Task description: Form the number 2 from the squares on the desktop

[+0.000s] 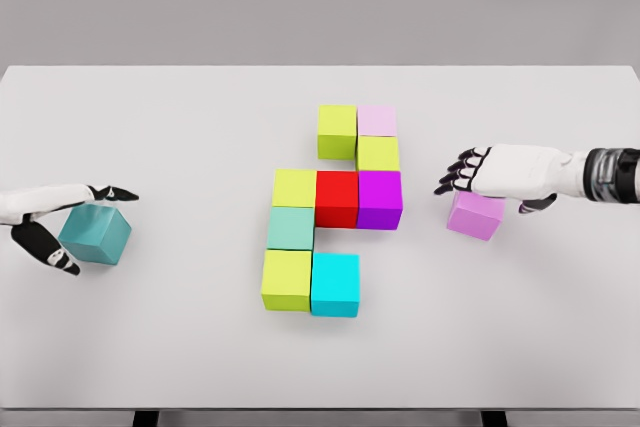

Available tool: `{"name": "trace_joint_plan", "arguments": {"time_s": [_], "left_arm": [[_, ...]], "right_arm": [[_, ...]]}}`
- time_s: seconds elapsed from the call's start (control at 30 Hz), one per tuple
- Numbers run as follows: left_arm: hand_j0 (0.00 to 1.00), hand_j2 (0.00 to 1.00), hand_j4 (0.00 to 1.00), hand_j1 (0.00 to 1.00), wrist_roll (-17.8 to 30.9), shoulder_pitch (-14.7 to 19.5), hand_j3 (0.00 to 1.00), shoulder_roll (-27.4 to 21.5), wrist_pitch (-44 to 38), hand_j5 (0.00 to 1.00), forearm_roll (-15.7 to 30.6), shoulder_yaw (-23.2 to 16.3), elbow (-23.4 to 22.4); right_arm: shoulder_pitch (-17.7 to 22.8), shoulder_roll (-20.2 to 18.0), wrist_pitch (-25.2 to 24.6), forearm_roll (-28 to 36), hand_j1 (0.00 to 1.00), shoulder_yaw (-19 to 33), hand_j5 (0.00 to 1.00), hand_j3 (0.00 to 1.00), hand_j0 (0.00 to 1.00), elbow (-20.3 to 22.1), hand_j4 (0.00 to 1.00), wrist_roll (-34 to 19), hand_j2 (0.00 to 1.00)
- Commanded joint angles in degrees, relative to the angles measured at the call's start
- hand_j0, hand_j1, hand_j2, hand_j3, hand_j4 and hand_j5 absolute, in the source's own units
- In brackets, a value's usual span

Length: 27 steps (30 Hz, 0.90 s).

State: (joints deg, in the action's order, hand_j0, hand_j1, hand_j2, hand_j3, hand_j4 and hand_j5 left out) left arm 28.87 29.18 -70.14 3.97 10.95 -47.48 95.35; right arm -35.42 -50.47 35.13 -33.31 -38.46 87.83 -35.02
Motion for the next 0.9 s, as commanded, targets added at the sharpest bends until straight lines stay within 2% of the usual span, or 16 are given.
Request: {"name": "trace_joint_plan", "arguments": {"time_s": [0.0,0.1,0.17,0.43,0.5,0.6,0.67,0.73,0.77,0.8,0.87], "left_arm": [[1.00,1.00,1.00,1.00,-0.9,0.0,1.00,0.2,-0.6,1.00,-0.5,-0.2,-0.3],[0.98,0.98,0.98,0.98,-1.8,0.0,0.98,0.4,-0.7,0.98,-0.6,-0.2,-1.1],[0.92,0.92,0.92,0.92,-2.5,-0.1,0.92,1.4,-1.1,0.92,-2.5,-0.2,-1.7],[0.72,0.72,0.72,0.72,-4.1,-0.4,0.72,1.6,-1.0,0.72,-2.9,-0.9,-2.1],[0.62,0.62,0.62,0.62,-4.2,-0.4,0.62,1.6,-0.9,0.62,-2.6,-0.9,-2.1],[0.54,0.54,0.54,0.54,-4.2,-0.4,0.54,2.0,-1.0,0.54,-2.0,-0.9,-2.1],[0.51,0.51,0.51,0.51,-4.5,-0.2,0.51,2.7,-1.3,0.51,-1.5,-0.7,-2.4],[0.48,0.48,0.48,0.48,-4.8,0.7,0.48,4.6,-3.2,0.48,-1.4,-0.7,-2.7],[0.43,0.43,0.43,0.43,-4.8,1.8,0.43,4.9,-3.2,0.43,-0.2,-0.8,-2.6],[0.38,0.38,0.38,0.38,-4.8,3.0,0.38,6.6,-4.9,0.38,0.3,-0.7,-2.6],[0.38,0.38,0.38,0.38,-4.8,6.3,0.38,10.6,-10.5,0.38,0.2,-0.9,-2.6]], "right_arm": [[-0.2,0.8,-0.1,-0.4,1.00,0.0,1.00,1.00,1.00,-1.1,1.00,0.0,1.00],[-0.2,1.3,-0.1,-1.3,1.00,-0.1,1.00,1.00,1.00,-1.1,1.00,0.0,1.00],[-0.2,1.3,-0.1,-1.5,1.00,-0.8,1.00,1.00,1.00,-1.1,1.00,0.0,1.00],[-0.2,1.5,-0.1,-3.2,1.00,-1.7,1.00,1.00,1.00,-1.1,1.00,0.0,1.00],[-0.2,1.5,-0.1,-3.1,0.86,-1.7,0.86,0.86,0.86,-1.1,0.86,0.0,0.86],[-0.2,1.4,-0.1,-2.9,0.64,-1.6,0.64,0.64,0.64,-1.1,0.64,0.0,0.64],[-0.3,1.4,-0.1,-2.9,0.62,-1.6,0.62,0.62,0.62,-1.1,0.62,0.0,0.62],[-0.4,1.4,-0.1,-2.7,0.53,-1.6,0.53,0.53,0.53,-1.1,0.53,0.0,0.53],[-0.7,1.2,-0.1,-2.5,0.48,-1.6,0.48,0.48,0.48,-1.1,0.48,0.0,0.48],[-0.7,1.1,-0.1,-2.4,0.48,-1.5,0.48,0.48,0.48,-1.1,0.48,0.0,0.48],[-0.8,0.9,-0.1,-0.4,0.48,-1.4,0.48,0.48,0.48,-0.9,0.48,0.0,0.48]]}}
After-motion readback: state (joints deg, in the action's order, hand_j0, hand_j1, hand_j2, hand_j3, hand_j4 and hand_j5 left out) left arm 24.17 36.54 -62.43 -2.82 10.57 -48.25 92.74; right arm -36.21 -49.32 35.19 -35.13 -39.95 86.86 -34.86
